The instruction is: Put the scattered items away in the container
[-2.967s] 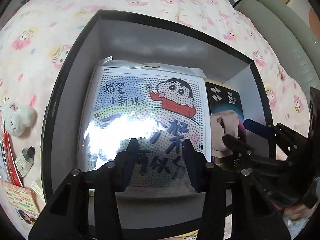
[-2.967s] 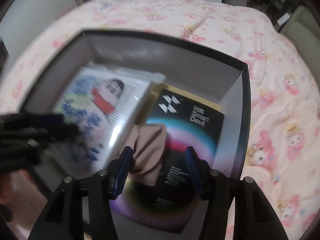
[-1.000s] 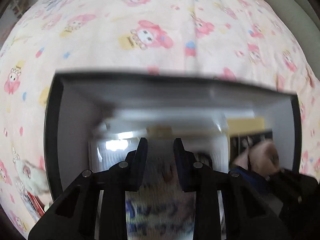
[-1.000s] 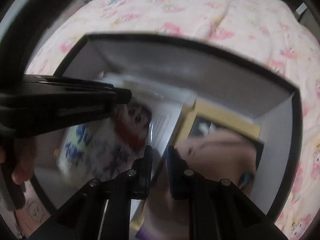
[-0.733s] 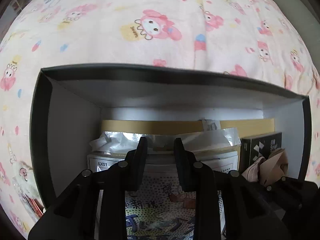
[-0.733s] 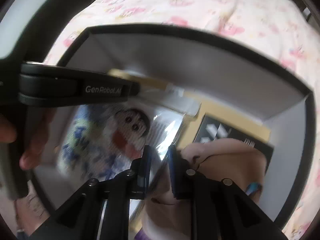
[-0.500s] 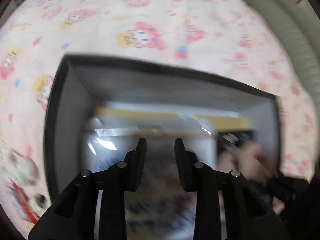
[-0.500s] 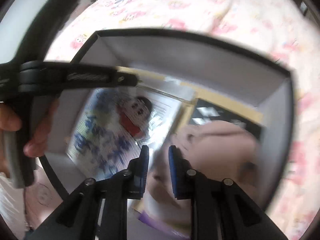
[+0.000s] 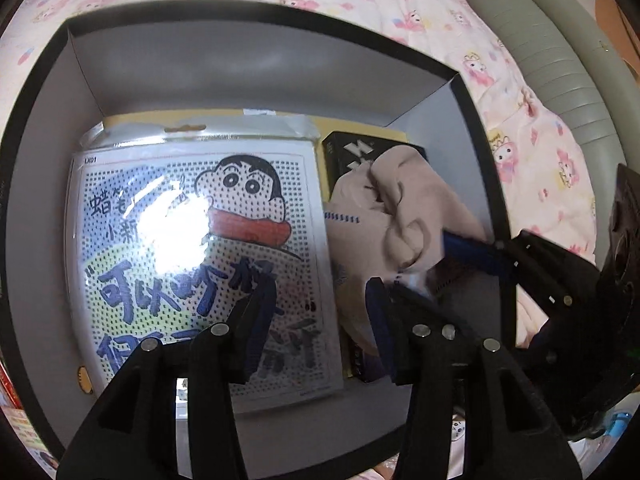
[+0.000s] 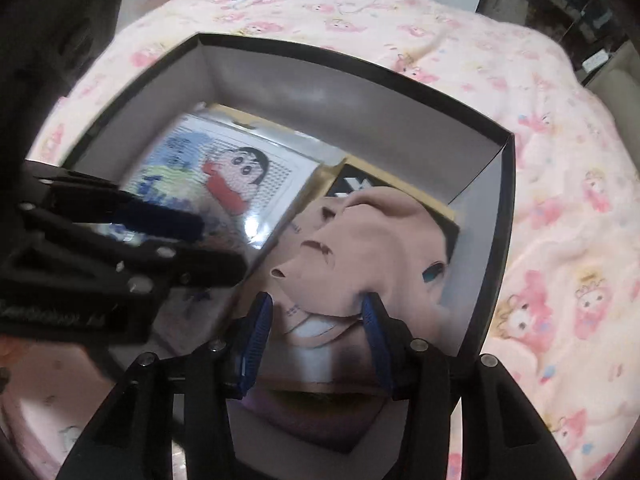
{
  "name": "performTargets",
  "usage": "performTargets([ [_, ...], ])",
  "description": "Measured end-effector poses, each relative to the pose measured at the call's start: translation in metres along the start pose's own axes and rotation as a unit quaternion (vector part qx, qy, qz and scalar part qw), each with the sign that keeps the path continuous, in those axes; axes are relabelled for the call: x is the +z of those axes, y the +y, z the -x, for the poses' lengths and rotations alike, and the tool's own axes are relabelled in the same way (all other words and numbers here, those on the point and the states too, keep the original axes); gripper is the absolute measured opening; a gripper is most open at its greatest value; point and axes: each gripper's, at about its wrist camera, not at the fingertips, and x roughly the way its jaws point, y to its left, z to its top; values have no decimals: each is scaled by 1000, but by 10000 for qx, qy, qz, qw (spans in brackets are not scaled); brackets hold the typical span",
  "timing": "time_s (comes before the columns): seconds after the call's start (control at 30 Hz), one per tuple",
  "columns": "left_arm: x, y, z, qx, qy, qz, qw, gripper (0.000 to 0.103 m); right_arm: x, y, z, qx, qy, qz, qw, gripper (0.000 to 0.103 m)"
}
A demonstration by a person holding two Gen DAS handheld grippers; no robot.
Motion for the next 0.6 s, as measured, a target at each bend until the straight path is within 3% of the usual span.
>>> performTargets([
  [0.03,1,2,-1,-10,12,27,10000,47,-1,1,0,-115,-30,17,9999,35],
  [0.1,-5,6,1,-94,-2,87,9999,47,-3,-5,4,-187,-120,-87,9997,18],
  [0.17,-6,8,3,-210,-44,125,9997,47,0,-7,7,81,-253,-188,9995,6],
  [0.4,-10,-6,-6,-692,165,-138,9974,49,1,-32,46,549,-818,-746,9923,6],
  [0.5,-19,-22,-8,-551,93,-333,9979,55,3,-42,50,949,-988,-1073,9847,6],
  [0.6,-23,-35,-13,-192,26,-511,9985,41,6,-49,57,1227,-1099,-1313,9776,6],
])
